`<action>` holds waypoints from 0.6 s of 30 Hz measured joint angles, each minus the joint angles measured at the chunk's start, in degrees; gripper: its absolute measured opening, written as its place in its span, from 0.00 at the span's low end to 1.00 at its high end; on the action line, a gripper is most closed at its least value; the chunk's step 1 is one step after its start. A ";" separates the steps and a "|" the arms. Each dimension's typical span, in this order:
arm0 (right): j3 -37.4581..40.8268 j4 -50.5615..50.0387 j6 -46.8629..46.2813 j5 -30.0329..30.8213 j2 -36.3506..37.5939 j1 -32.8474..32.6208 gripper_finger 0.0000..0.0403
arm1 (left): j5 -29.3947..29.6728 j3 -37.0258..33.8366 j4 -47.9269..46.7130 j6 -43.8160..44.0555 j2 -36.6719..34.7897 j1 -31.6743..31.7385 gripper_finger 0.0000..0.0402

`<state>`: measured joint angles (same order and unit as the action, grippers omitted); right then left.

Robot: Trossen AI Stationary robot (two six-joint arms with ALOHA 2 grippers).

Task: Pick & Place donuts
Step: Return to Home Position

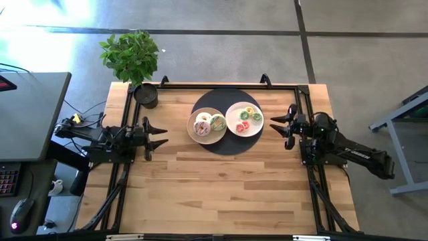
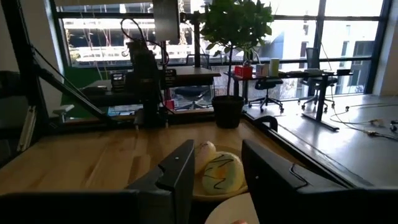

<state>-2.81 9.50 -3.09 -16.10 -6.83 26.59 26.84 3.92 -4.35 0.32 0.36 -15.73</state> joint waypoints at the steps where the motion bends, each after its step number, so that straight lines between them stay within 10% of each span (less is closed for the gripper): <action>1: 0.00 -0.02 0.02 0.44 0.00 0.02 0.32 | -0.09 -0.05 0.27 -0.06 0.00 0.00 0.45; 18: 1.15 1.06 1.68 2.04 0.02 0.02 0.32 | 0.58 -0.02 -0.04 2.93 0.02 -0.02 0.45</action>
<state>-1.66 10.56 -1.41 -14.06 -6.81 26.61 27.42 3.90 -4.38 3.25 0.38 -15.75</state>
